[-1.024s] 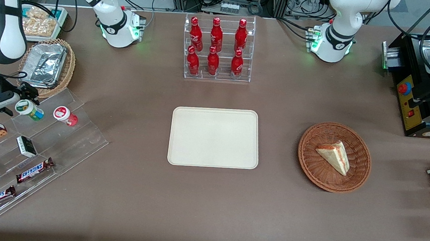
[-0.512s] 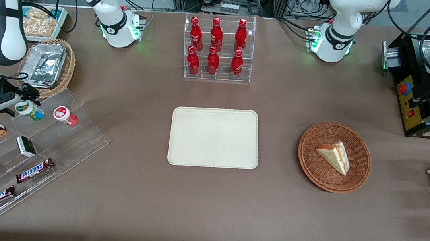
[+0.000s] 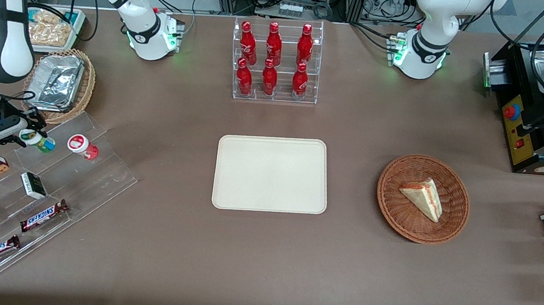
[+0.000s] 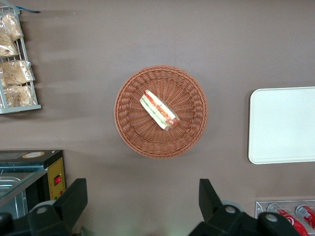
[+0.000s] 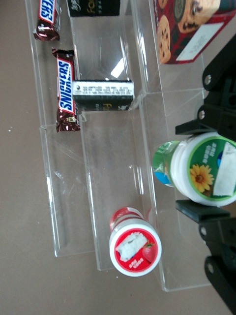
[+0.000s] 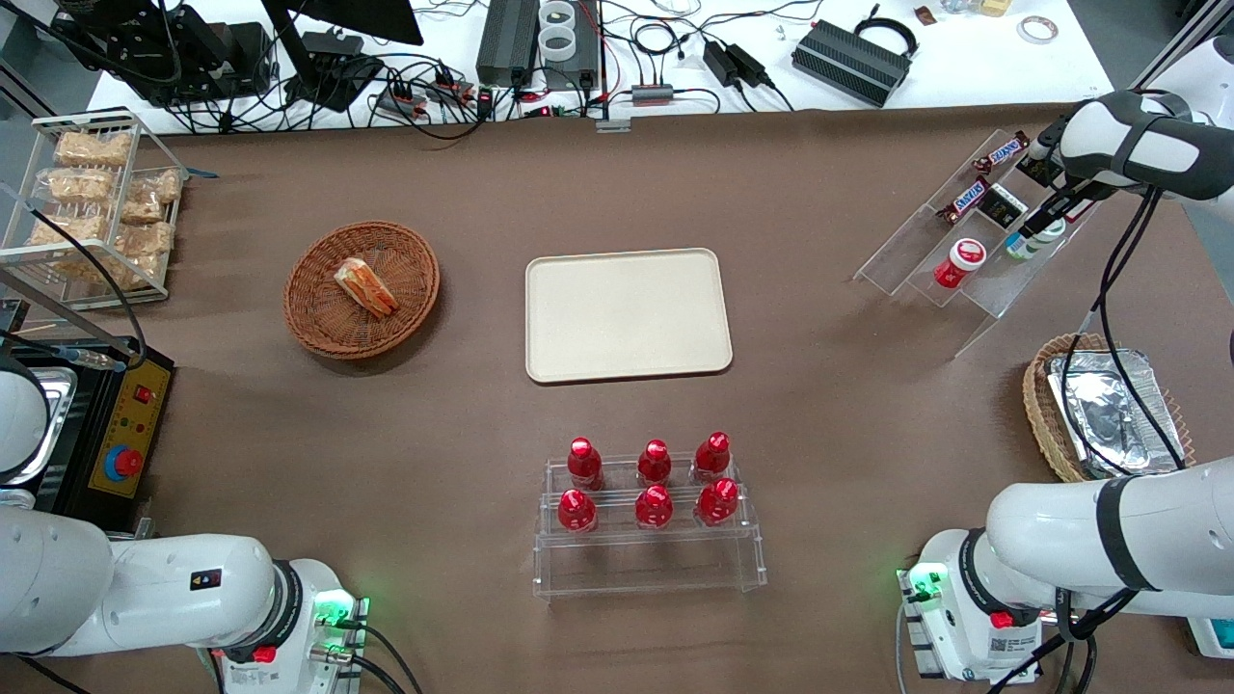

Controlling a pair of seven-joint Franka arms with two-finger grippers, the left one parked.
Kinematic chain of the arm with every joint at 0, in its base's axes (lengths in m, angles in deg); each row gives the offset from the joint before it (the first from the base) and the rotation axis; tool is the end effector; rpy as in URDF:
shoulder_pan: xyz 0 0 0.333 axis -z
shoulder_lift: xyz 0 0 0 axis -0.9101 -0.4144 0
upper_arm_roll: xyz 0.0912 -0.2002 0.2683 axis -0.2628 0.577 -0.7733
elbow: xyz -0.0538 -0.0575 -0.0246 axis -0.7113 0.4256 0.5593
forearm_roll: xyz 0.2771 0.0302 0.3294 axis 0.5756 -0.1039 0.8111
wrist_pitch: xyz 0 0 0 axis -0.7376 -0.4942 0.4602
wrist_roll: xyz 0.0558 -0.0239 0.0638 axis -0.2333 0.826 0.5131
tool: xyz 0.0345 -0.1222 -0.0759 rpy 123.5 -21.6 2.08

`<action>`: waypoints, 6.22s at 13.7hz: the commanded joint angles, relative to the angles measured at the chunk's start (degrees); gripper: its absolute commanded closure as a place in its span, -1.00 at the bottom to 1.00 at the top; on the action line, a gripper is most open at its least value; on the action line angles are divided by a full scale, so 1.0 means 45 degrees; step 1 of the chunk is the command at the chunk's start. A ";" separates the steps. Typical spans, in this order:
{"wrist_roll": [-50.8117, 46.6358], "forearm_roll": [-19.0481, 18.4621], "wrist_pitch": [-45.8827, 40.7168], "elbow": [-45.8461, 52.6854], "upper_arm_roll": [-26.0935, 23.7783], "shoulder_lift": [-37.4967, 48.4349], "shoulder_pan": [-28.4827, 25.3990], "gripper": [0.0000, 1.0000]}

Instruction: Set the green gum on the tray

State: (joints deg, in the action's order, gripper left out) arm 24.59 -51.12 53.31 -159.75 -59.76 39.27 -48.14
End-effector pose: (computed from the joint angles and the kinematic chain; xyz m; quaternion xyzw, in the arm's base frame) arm 0.5410 -0.1880 0.3530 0.9532 0.2978 0.0523 0.0067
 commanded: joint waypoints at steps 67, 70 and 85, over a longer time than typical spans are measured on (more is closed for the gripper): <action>-1.8209 0.0182 -0.8958 0.7555 -0.0046 -0.0767 -0.7713 -1.00; -1.6274 0.0182 -0.9526 0.7555 0.0013 -0.0472 -0.6288 -1.00; -1.1640 -0.0325 -1.0661 0.7594 0.0267 0.0388 -0.3569 -1.00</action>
State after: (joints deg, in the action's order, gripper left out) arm -29.83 -51.95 5.95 -124.59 -58.30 39.81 -65.45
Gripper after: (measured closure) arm 0.000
